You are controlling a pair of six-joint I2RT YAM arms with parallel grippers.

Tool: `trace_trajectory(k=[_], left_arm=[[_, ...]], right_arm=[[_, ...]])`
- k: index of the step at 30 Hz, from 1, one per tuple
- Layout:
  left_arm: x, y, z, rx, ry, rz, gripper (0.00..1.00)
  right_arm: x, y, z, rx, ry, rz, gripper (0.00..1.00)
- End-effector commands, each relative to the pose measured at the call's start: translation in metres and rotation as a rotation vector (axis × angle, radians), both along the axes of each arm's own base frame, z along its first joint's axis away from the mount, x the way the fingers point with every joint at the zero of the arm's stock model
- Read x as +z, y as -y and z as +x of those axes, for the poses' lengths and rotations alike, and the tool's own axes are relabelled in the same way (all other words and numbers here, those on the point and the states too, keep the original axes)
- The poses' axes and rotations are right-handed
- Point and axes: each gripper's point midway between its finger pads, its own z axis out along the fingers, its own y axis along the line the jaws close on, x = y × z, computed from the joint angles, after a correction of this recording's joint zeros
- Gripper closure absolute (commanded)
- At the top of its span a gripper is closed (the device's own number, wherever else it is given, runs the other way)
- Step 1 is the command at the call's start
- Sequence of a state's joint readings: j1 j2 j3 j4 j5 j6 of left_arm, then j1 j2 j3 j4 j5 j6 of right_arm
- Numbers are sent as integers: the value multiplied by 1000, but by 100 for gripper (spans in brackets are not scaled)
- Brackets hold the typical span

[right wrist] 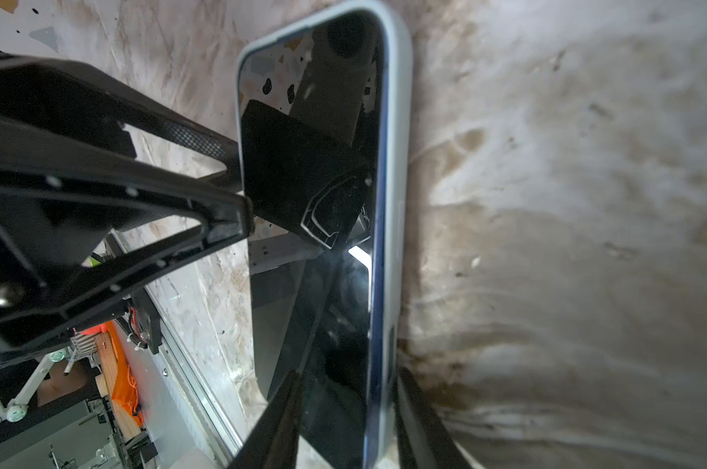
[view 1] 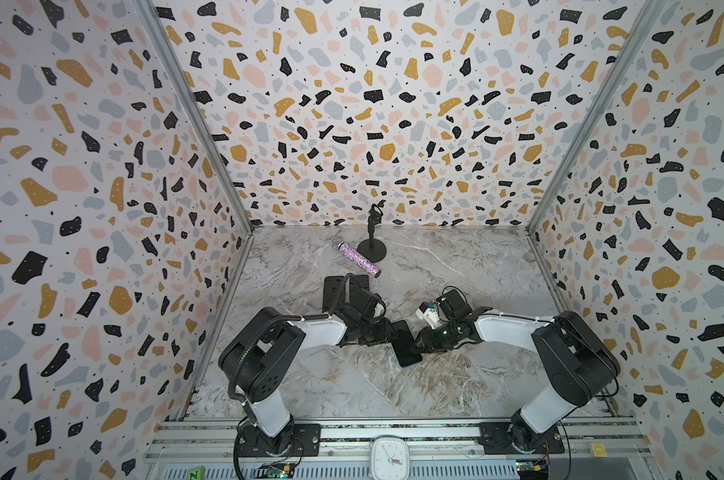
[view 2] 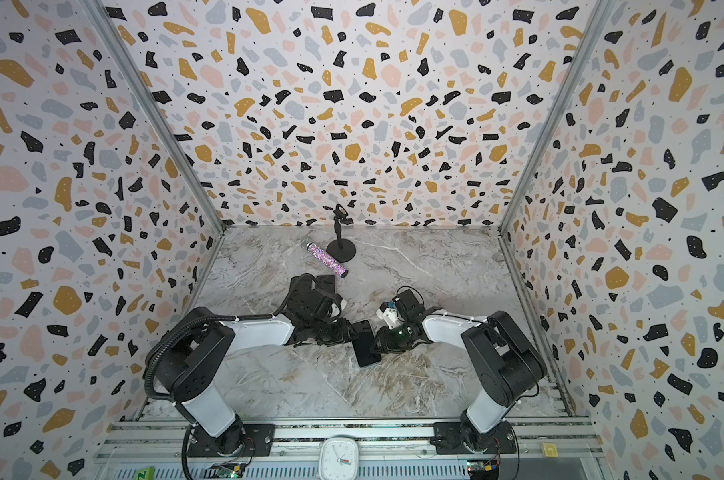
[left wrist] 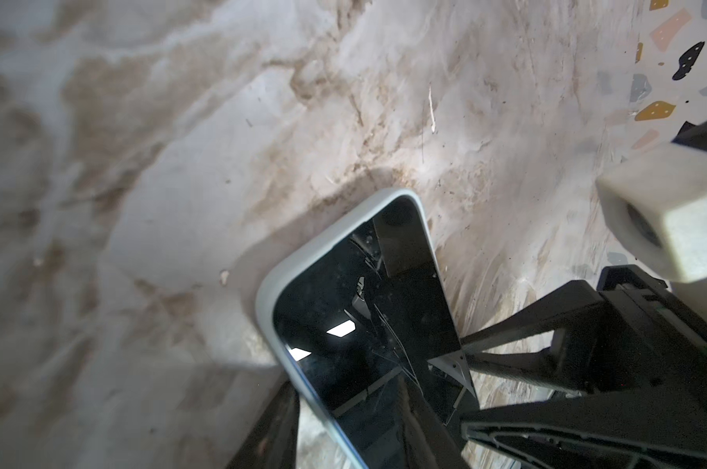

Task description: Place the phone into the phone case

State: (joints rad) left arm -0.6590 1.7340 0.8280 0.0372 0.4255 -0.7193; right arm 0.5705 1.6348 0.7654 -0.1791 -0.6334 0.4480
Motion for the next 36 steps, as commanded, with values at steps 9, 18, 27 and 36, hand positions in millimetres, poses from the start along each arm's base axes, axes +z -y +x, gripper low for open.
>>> trace_trajectory(k=[9, 18, 27, 36], left_arm=[[3, 8, 2, -42, 12, 6, 65], [3, 6, -11, -65, -16, -13, 65], [-2, 6, -18, -84, -38, -29, 65], [-4, 6, -21, -88, -40, -31, 66]], right_arm=[[21, 5, -13, 27, 80, 3, 58], [22, 22, -22, 124, 264, -207, 31], [9, 8, -34, 225, 341, -325, 28], [6, -11, -27, 246, 337, -274, 42]])
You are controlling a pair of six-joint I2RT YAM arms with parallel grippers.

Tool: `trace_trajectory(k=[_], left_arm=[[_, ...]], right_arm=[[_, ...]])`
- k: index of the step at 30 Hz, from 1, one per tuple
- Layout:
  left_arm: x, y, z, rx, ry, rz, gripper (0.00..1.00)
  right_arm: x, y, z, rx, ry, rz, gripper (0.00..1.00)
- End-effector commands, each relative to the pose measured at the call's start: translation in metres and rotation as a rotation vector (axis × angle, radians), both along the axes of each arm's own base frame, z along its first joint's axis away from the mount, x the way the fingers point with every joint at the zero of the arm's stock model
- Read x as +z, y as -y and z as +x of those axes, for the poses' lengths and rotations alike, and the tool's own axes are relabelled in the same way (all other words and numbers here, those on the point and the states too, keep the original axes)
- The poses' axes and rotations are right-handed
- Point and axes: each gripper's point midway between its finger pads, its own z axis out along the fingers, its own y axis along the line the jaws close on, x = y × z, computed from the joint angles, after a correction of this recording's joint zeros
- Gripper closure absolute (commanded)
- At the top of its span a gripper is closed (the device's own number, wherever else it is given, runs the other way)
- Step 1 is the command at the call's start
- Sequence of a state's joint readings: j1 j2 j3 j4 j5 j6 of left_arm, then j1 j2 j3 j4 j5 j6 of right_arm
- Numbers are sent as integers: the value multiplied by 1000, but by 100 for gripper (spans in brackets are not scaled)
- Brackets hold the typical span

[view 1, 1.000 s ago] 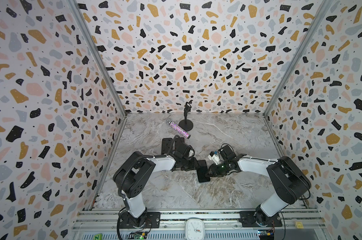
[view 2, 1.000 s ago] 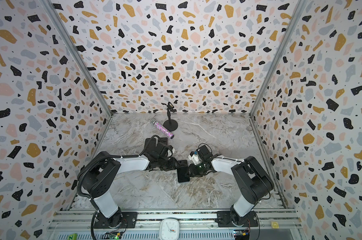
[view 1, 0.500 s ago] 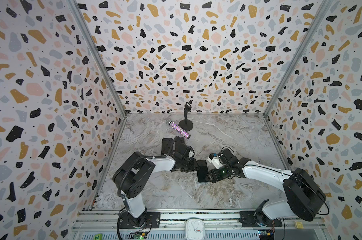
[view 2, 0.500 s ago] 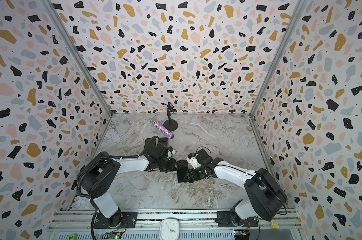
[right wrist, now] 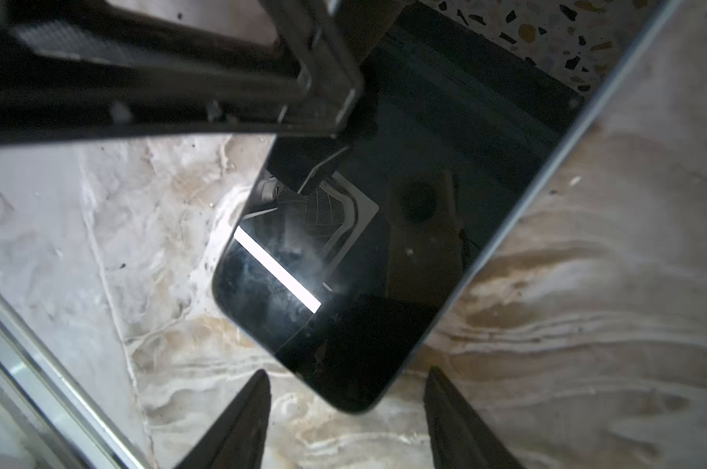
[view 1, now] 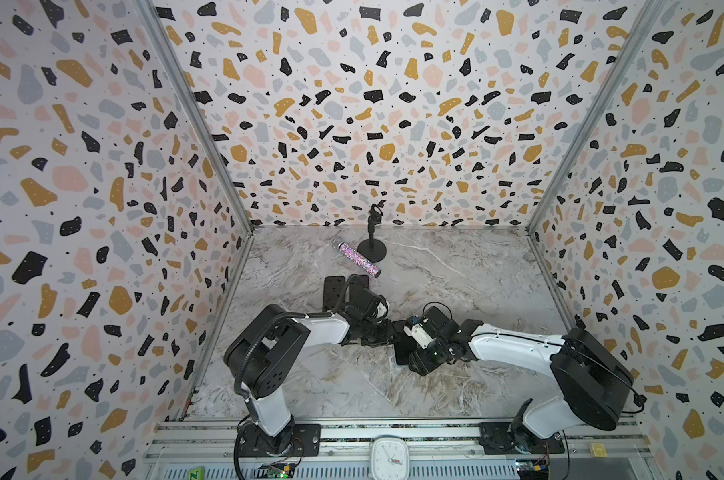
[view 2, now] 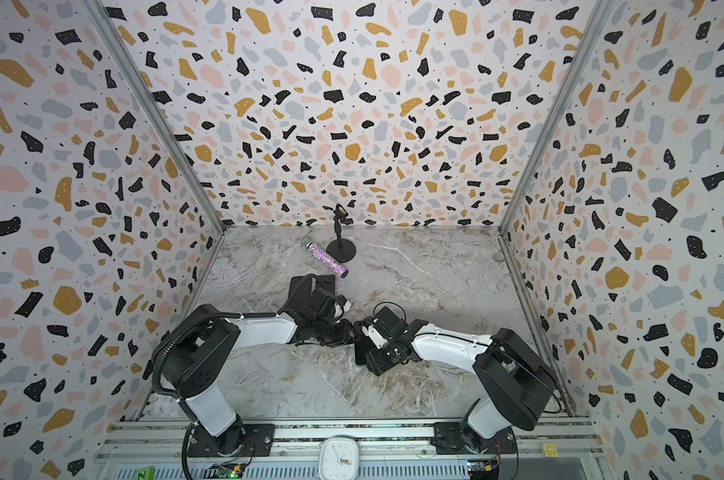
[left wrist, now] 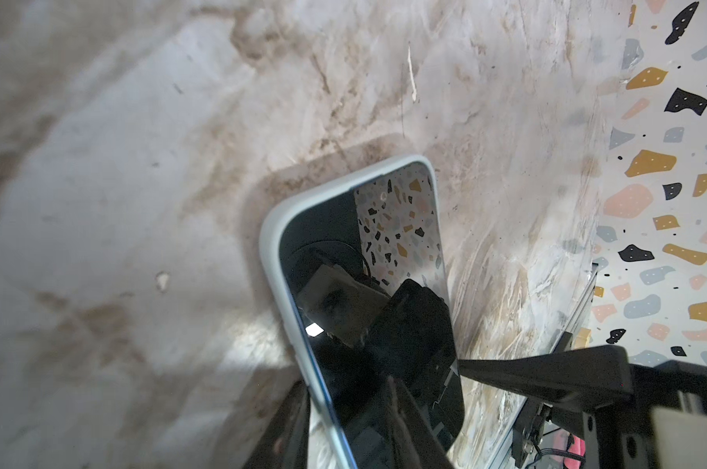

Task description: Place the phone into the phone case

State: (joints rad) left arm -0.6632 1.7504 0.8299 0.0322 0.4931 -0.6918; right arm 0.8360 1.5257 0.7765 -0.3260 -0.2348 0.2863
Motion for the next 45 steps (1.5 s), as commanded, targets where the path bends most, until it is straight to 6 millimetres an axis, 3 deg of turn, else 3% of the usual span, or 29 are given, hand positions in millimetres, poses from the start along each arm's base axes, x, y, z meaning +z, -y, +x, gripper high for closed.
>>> trace_trajectory(k=[1, 45], left_arm=[[-3, -1, -11, -27, -10, -2, 66], [-10, 6, -28, -45, -28, -16, 68]], right_arm=[[7, -10, 8, 12, 22, 24, 43], [-17, -12, 2, -8, -40, 30, 78]])
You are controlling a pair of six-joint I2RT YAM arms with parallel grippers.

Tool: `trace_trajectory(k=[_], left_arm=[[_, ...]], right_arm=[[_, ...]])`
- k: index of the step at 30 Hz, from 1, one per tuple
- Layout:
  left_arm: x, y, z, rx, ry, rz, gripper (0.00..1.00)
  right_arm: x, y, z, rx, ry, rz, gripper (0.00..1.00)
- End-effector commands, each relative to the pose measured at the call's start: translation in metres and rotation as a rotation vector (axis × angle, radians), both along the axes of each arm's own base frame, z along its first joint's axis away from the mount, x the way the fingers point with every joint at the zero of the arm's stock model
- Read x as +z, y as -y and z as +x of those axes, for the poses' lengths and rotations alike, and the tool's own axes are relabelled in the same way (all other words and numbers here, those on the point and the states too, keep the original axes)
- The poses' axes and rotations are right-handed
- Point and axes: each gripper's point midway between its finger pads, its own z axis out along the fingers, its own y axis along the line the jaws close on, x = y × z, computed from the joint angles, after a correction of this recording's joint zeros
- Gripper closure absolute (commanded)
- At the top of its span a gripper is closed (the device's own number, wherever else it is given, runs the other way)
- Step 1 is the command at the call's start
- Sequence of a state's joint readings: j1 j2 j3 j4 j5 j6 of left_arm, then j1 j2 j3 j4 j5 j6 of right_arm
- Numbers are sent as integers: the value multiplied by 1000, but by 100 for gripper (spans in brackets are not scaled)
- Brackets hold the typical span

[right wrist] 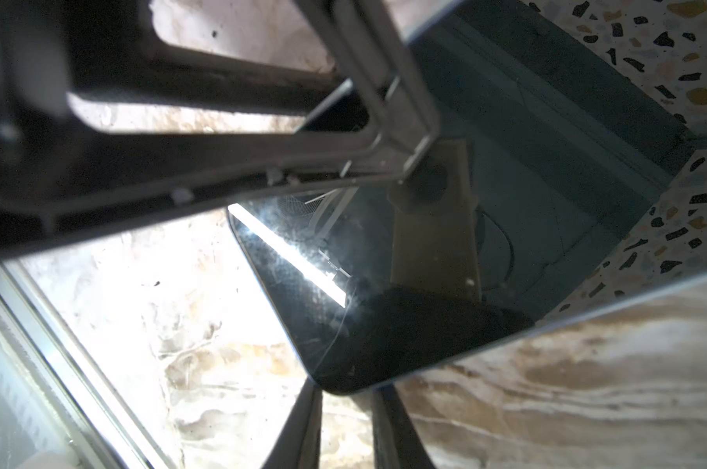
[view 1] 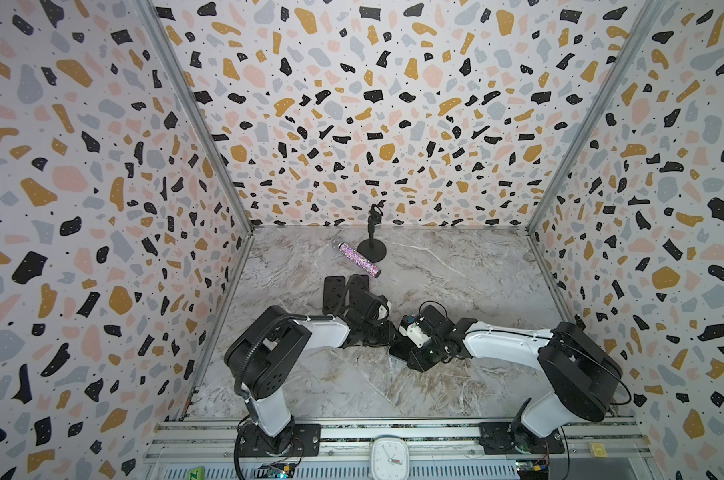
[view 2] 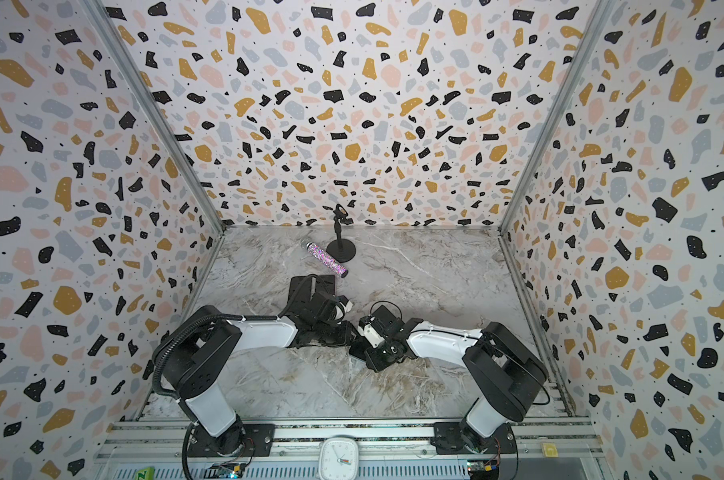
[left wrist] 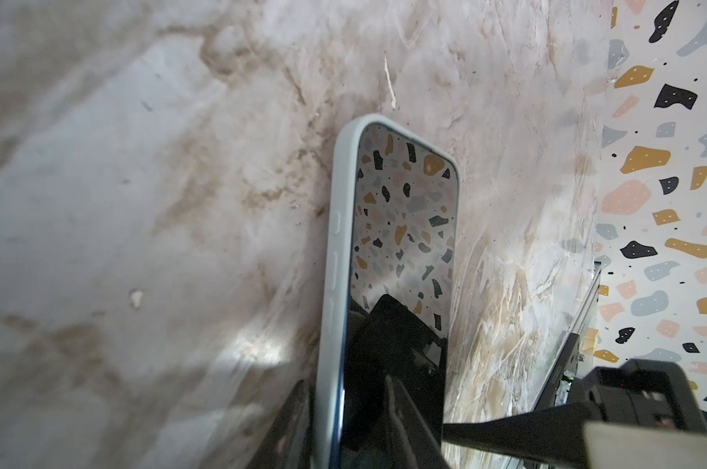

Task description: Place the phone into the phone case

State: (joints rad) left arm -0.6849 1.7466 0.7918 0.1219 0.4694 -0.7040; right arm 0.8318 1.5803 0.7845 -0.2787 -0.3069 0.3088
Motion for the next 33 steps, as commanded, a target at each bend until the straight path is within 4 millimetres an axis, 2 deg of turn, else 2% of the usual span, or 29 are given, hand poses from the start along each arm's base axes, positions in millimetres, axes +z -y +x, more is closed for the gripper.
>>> trace_trajectory(k=[1, 5, 9, 14, 21, 33], left_arm=[[-9, 0, -28, -47, -77, 6, 68], [-4, -6, -31, -62, -69, 34, 69], [4, -20, -37, -82, -66, 118, 67], [12, -29, -53, -92, -109, 153, 65], [31, -21, -51, -78, -87, 143, 65], [22, -12, -43, -86, -93, 170, 67]], right_arm=[[-9, 0, 4, -13, 16, -17, 78], [5, 3, 5, -27, 33, -10, 78], [26, 6, 8, -80, 48, 38, 70], [39, 8, 17, -176, 25, 124, 65], [38, 4, 23, -217, -14, 186, 61], [34, 3, 29, -214, -31, 210, 58]])
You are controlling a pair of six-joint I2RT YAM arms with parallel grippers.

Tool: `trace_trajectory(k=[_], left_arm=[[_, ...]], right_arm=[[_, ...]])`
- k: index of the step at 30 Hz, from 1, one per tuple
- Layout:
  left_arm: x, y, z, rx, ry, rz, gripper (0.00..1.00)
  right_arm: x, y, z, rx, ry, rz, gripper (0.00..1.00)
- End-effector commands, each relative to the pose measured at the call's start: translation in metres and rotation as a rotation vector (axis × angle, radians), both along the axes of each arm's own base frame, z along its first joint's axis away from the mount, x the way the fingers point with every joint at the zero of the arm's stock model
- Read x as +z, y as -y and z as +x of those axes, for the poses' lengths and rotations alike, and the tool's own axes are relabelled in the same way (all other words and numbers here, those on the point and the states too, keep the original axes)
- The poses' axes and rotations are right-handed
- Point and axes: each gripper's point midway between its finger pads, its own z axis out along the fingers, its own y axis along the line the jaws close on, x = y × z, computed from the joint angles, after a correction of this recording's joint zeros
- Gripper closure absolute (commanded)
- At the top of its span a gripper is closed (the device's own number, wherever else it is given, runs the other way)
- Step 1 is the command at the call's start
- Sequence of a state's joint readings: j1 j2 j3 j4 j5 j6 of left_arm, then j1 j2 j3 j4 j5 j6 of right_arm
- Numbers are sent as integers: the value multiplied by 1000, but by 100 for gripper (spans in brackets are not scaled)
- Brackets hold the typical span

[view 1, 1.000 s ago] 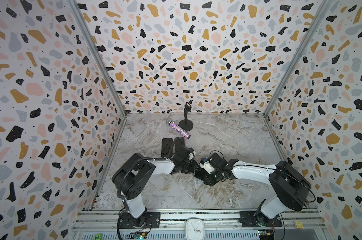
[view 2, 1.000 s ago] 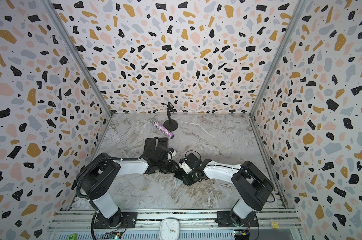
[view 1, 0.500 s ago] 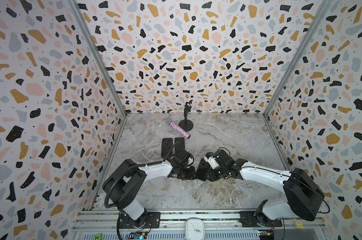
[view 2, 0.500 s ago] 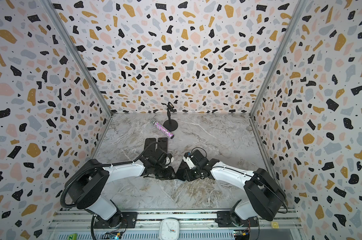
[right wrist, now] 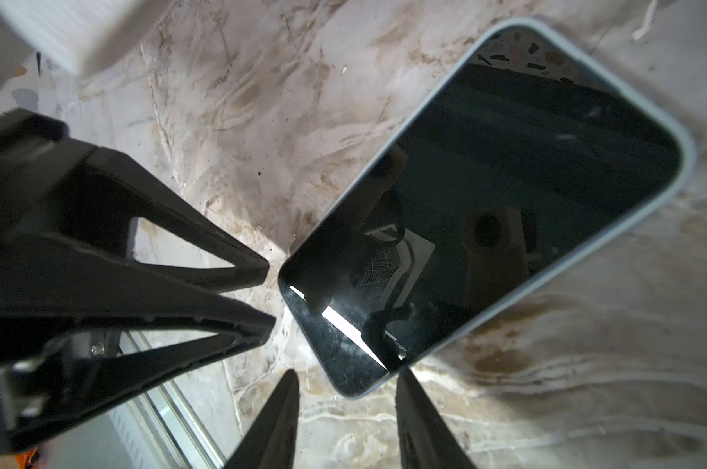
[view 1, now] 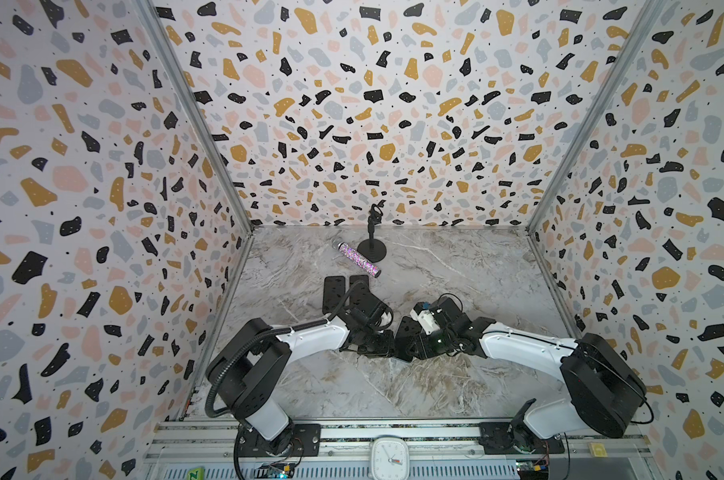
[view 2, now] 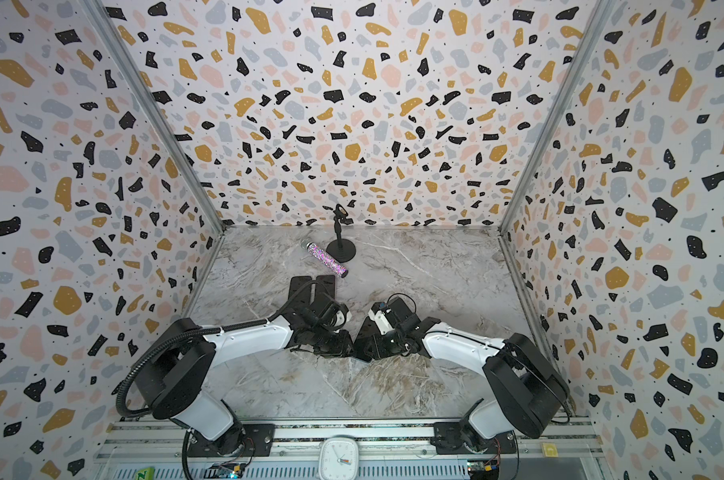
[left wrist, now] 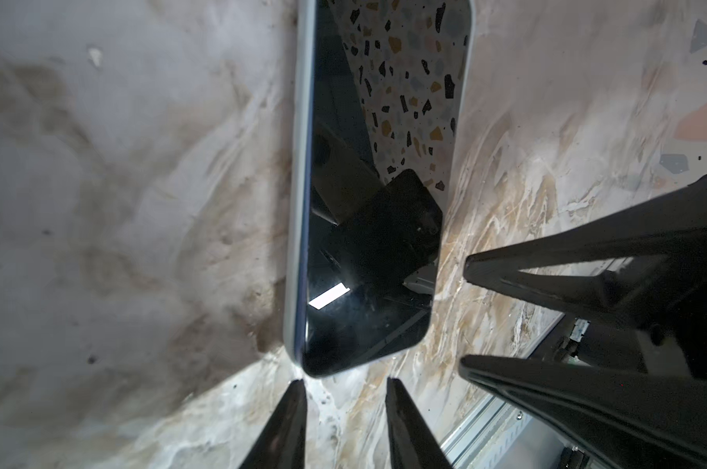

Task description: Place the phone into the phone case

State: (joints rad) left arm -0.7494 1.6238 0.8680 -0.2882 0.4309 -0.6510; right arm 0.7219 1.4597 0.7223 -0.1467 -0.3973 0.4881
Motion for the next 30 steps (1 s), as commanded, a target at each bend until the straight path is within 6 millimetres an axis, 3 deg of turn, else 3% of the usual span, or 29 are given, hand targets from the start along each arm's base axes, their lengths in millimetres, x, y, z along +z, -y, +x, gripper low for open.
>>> trace_trajectory(k=[1, 15, 30], left_arm=[[4, 6, 5, -4, 9, 6, 67], [-5, 7, 5, -24, 1, 34, 73], [-25, 2, 3, -37, -11, 87, 90]], right_arm=[[-3, 1, 0, 3, -14, 6, 57], [-9, -1, 7, 10, -30, 18, 56], [-9, -2, 7, 15, -34, 33, 56]])
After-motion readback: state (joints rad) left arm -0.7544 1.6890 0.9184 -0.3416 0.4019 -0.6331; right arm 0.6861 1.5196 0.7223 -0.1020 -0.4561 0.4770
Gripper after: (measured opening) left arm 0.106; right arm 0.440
